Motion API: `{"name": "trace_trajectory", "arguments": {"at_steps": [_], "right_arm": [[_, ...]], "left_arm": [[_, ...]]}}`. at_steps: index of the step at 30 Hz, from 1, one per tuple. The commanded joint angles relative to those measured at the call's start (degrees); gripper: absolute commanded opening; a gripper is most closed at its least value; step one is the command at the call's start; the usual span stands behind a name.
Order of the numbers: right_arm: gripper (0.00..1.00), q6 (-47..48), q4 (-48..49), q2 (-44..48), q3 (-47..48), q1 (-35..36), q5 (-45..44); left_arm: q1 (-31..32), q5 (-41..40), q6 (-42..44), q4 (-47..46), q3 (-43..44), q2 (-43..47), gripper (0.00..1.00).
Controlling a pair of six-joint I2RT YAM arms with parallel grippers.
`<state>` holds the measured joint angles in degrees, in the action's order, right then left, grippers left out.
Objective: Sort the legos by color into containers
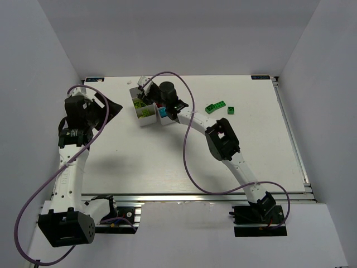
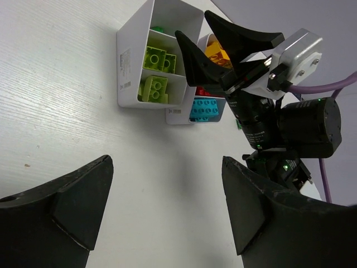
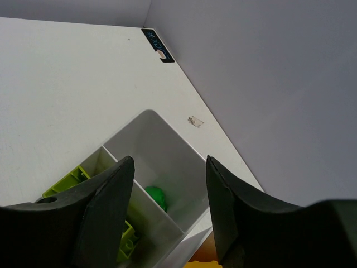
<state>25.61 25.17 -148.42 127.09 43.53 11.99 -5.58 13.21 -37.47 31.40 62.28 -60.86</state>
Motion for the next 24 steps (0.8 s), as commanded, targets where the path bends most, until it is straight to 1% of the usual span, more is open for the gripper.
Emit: {"name": "trace_trajectory", "arguments": {"at_steps": [1, 3, 4, 5, 6, 8, 9, 10, 11, 12, 13, 14, 15, 16, 17, 18, 19, 20, 21, 22, 23, 24], "right_arm": [[0.60, 0.15, 4.54, 0.41, 1.59, 0.15, 0.14], [0.64, -0.82, 5.59, 3.38, -0.34, 0.15, 0.49], [0.70, -1.26, 5.94, 4.97, -1.48, -0.02, 0.75], [0.88, -1.87, 6.12, 6.98, -4.36, -0.11, 0.93], [0.89, -2.22, 6.21, 11.18, -5.96, -0.20, 1.19], [0.90, -3.19, 5.60, 15.86, -9.21, -1.25, 2.07], [0.89, -3.89, 4.64, 20.14, -12.01, -1.95, 3.64], [0.89, -4.42, 1.49, 22.10, -13.34, -3.78, 7.66], [0.89, -4.95, -0.10, 24.12, -14.57, -4.93, 9.96], [0.86, -5.82, -2.29, 27.62, -16.59, -6.51, 13.46], [0.81, -6.79, -4.58, 29.05, -17.39, -10.01, 21.24], [0.64, -7.93, -8.34, 30.46, -18.10, -11.69, 24.11], [0.51, -8.98, -11.08, 32.30, -18.45, -13.36, 26.92], [0.37, -8.73, -14.50, 33.19, -18.45, -16.34, 27.47], [0.02, -8.47, -18.54, 34.33, -19.59, -17.85, 27.74], [0.00, -8.38, -18.58, 38.08, -22.21, -19.34, 27.74], [0.00, -8.12, -18.23, 40.20, -29.02, -22.14, 26.78], [0.00, -7.85, -18.22, 42.40, -31.87, -23.39, 25.99], [0.06, -7.50, -20.31, 45.82, -34.08, -24.62, 24.94], [0.16, -6.54, -21.99, 47.07, -37.23, -26.81, 22.49], [0.27, -6.27, -23.57, 48.39, -38.65, -27.96, 21.94], [0.31, -6.36, -25.07, 50.92, -40.24, -29.36, 21.94]], "left_arm": [[-0.48, 2.08, -0.32, 0.16, -0.40, 1.44, 0.87], [-0.39, 3.48, -0.41, -0.81, -0.76, 1.80, 0.84], [-0.48, 4.18, -0.41, -1.51, -0.93, 1.97, 0.82], [-0.48, 4.97, -0.67, -2.99, -1.46, 2.15, 0.75], [-0.48, 6.72, -0.76, -4.05, -1.81, 2.06, 0.70], [-0.39, 9.71, -1.46, -7.99, -3.04, 1.63, 0.55], [-0.13, 11.03, -1.72, -9.15, -3.39, 0.84, 0.43], [0.57, 11.57, -1.99, -10.21, -3.48, 0.31, 0.39], [2.92, 10.88, -1.82, -11.61, -2.79, -0.22, 0.38], [4.43, 9.83, -1.20, -11.80, -2.08, -1.96, 0.37], [7.49, 6.60, 0.11, -11.80, -1.12, -3.20, 0.38], [12.22, 4.56, 0.82, -10.84, 1.50, -4.86, 0.39], [14.61, 2.89, 1.43, -10.22, 3.01, -6.53, 0.41], [16.99, -0.35, 1.96, -9.26, 4.41, -10.64, 0.50], [21.19, -1.86, 1.97, -8.73, 5.82, -12.86, 0.53], [22.97, -3.18, 1.88, -8.37, 8.53, -14.88, 0.57], [24.99, -4.67, 1.79, -7.07, 10.04, -19.16, 0.66], [28.58, -7.91, 1.70, -6.36, 11.79, -21.47, 0.73], [30.09, -9.59, 1.70, -5.65, 13.55, -23.58, 0.78], [31.67, -11.26, 1.18, -4.25, 17.40, -28.04, 0.85], [34.39, -14.93, 0.91, -3.54, 19.35, -30.35, 0.86], [35.63, -16.36, 0.74, -3.10, 21.37, -32.63, 0.88]]}}
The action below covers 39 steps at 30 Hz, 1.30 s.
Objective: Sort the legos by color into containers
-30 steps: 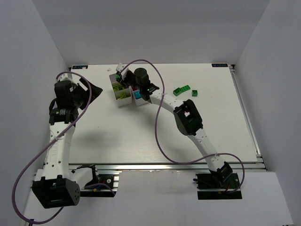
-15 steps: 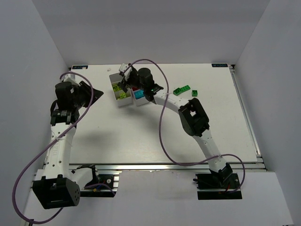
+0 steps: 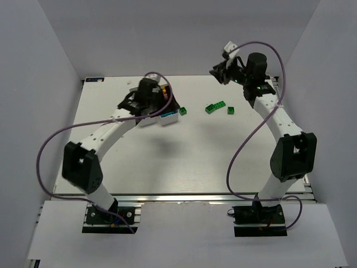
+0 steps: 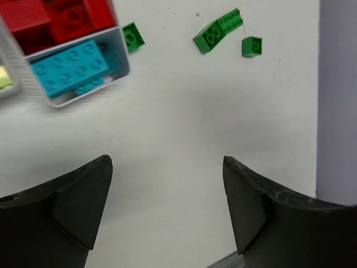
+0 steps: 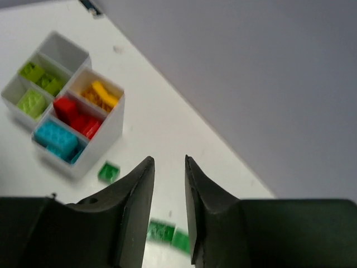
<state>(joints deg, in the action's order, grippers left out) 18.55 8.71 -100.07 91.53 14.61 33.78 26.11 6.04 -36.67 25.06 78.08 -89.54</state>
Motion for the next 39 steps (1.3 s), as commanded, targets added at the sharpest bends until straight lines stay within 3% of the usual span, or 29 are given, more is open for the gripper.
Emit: {"name": "trace_trajectory", "arguments": {"at_steps": [1, 6, 11, 14, 15, 19, 26, 39], "right_arm": [[0.35, 0.35, -8.62, 3.73, -6.43, -3.07, 0.32], [0.44, -1.76, -12.13, 10.49, -15.05, -9.07, -0.12], [0.46, -1.23, -12.49, 15.34, -20.59, -13.90, 1.46], [0.47, -1.05, -10.30, 16.93, -23.93, -16.72, 2.69], [0.47, -2.01, -9.94, 16.75, -24.63, -17.59, 3.22], [0.47, -4.57, -9.33, 15.61, -24.82, -18.65, 4.01], [0.47, -4.48, -7.66, 15.17, -24.82, -19.53, 4.54], [0.45, -5.01, -7.30, 13.15, -25.08, -19.71, 8.14]], "left_arm": [[5.26, -11.12, -0.68, 4.81, 9.76, -6.33, 0.90], [11.15, -25.26, -4.99, 13.68, 26.30, -24.78, 0.91], [15.63, -32.22, -3.41, 19.15, 46.23, -38.15, 0.89], [16.17, -34.87, -2.89, 19.94, 51.28, -44.40, 0.76], [16.17, -35.39, -2.54, 19.85, 52.94, -46.41, 0.67], [16.34, -39.08, 0.36, 18.19, 52.96, -48.27, 0.61], [16.96, -44.36, 3.00, 15.73, 50.94, -50.64, 0.73], [17.13, -47.18, 8.79, 10.01, 51.55, -54.87, 0.75]]}}
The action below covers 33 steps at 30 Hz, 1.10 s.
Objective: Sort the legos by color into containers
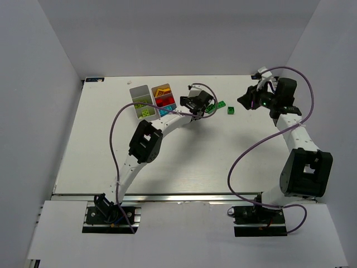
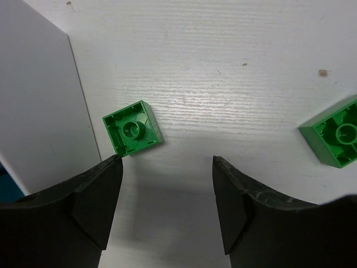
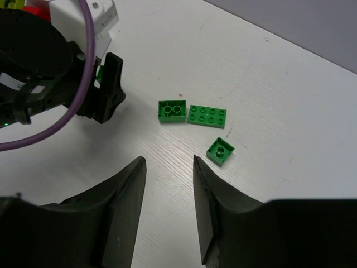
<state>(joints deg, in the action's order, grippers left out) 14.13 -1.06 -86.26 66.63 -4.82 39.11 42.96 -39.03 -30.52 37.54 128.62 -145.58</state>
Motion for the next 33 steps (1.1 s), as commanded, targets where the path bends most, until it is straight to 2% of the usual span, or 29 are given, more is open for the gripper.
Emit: {"name": "trace_trajectory", "arguments": {"at_steps": [1, 2, 3, 4, 5, 6, 7, 9, 11, 12, 13, 14, 15, 16, 17, 18, 19, 20, 21, 24, 25, 28, 30, 33], "right_arm": [[0.43, -0.60, 1.42, -1.45, -0.01, -0.28, 3.85], [0.41, -0.16, 0.63, -2.07, 0.16, -0.28, 6.39], [0.37, 0.71, -1.12, -2.77, 0.95, -0.10, 7.72], [0.25, 0.64, -1.92, -4.86, 1.57, -0.02, 8.69], [0.17, 0.29, -3.76, -6.02, 2.44, 0.33, 8.96], [0.05, -0.93, -4.73, -7.51, 4.97, 0.51, 8.96], [0.03, -1.73, -5.52, -10.48, 6.48, 0.69, 9.05], [0.02, -2.79, -7.81, -13.39, 9.90, 1.30, 8.70], [0.09, -3.58, -9.48, -17.88, 15.88, 2.44, 7.65], [0.18, -3.32, -12.27, -19.55, 18.16, 2.88, 7.64], [0.23, -1.49, -14.04, -22.96, 22.97, 3.49, 7.82], [0.29, 0.27, -15.97, -24.64, 25.45, 4.72, 9.04], [0.43, 3.33, -20.60, -26.49, 27.83, 6.30, 10.27], [0.49, 11.36, -22.82, -29.46, 31.51, 8.66, 11.76], [0.59, 15.36, -25.02, -31.41, 32.59, 9.90, 11.95], [0.63, 19.05, -25.13, -32.21, 32.95, 10.96, 11.95], [0.68, 25.53, -24.96, -32.83, 32.86, 13.23, 11.60], [0.71, 27.34, -24.09, -33.18, 32.60, 14.47, 10.56], [0.77, 28.40, -21.99, -34.32, 32.51, 15.79, 9.15], [0.83, 27.55, -18.20, -37.30, 33.21, 20.63, 3.27], [0.84, 25.44, -14.97, -38.27, 33.65, 23.08, -2.23], [0.84, 14.99, -13.62, -43.01, 38.73, 27.30, -13.48], [0.83, 11.47, -16.33, -46.35, 43.99, 28.72, -13.98], [0.82, 6.01, -14.76, -47.51, 44.29, 30.74, -18.71]], "left_arm": [[0.28, -1.67, 3.18, -2.73, 1.02, 1.17, 0.75], [0.28, -0.97, 3.80, -3.17, 0.59, 1.43, 0.74], [0.28, 0.08, 4.85, -4.48, 0.23, 2.48, 0.67], [0.54, 2.70, 5.56, -5.54, -0.55, 3.62, 0.61], [0.81, 3.86, 6.69, -6.85, -3.61, 5.20, 0.54], [1.24, 5.17, 7.31, -10.43, -5.72, 7.13, 0.37], [1.51, 7.01, 7.49, -11.95, -7.92, 11.59, 0.29], [1.95, 8.34, 7.41, -14.41, -14.16, 16.44, 0.23], [2.22, 12.64, 6.36, -15.30, -19.17, 24.61, 0.21], [2.13, 14.31, 5.31, -17.04, -25.98, 27.69, 0.21], [2.22, 15.46, 4.17, -17.84, -29.88, 31.02, 0.22], [2.22, 17.04, 2.15, -19.50, -33.74, 37.84, 0.27], [2.22, 17.40, 1.18, -20.13, -41.35, 41.48, 0.32], [2.22, 17.40, -0.14, -20.22, -44.74, 48.30, 0.43], [2.13, 15.14, -2.76, -19.62, -47.73, 51.59, 0.50], [2.04, 13.55, -3.92, -18.91, -52.54, 54.67, 0.56], [1.69, 12.32, -5.32, -17.95, -54.42, 57.66, 0.61], [1.34, 9.96, -7.16, -15.85, -56.00, 62.99, 0.70], [0.55, 9.15, -7.79, -14.70, -58.11, 65.40, 0.71], [-1.56, 5.63, -10.52, -9.51, -59.79, 72.96, 0.73], [-2.00, 4.84, -11.04, -8.63, -60.67, 74.63, 0.73], [-3.14, 1.24, -13.07, -5.38, -62.08, 80.09, 0.74], [-3.41, -0.34, -14.65, -3.36, -62.96, 83.16, 0.75], [-3.58, -2.02, -16.58, -1.42, -64.45, 85.98, 0.75]]}}
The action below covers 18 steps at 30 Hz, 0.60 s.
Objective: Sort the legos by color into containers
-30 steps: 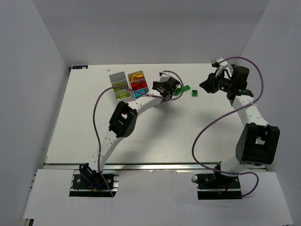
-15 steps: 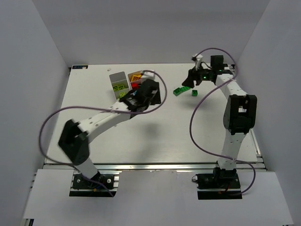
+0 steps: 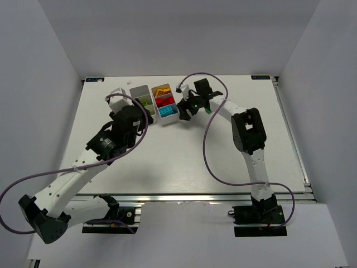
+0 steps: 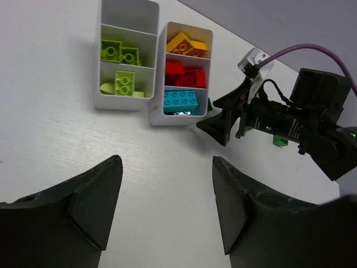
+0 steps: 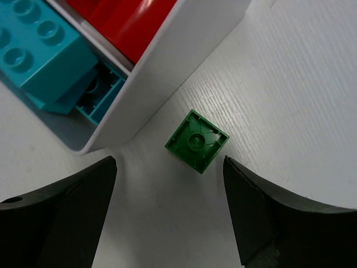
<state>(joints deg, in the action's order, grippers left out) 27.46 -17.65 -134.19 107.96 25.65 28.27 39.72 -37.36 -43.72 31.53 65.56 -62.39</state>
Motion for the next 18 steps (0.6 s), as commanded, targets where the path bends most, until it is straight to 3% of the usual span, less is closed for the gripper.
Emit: {"name": "trace_trajectory", "arguments": {"at_steps": [1, 7, 18], "right_arm": [[0.81, -8.47, 2.26, 0.25, 2.78, 1.15, -10.75], [0.79, -11.82, 5.34, 1.04, -0.11, 1.51, -14.30], [0.70, -17.79, 6.57, -3.88, 3.04, 1.77, -11.13]], "left_arm": [[-0.35, -4.03, -3.82, 5.03, -1.75, 3.41, 0.75], [-0.52, -5.00, -6.02, 7.58, -3.42, 6.40, 0.75], [-0.44, -4.56, -8.57, 8.37, -4.12, 7.63, 0.76]]}}
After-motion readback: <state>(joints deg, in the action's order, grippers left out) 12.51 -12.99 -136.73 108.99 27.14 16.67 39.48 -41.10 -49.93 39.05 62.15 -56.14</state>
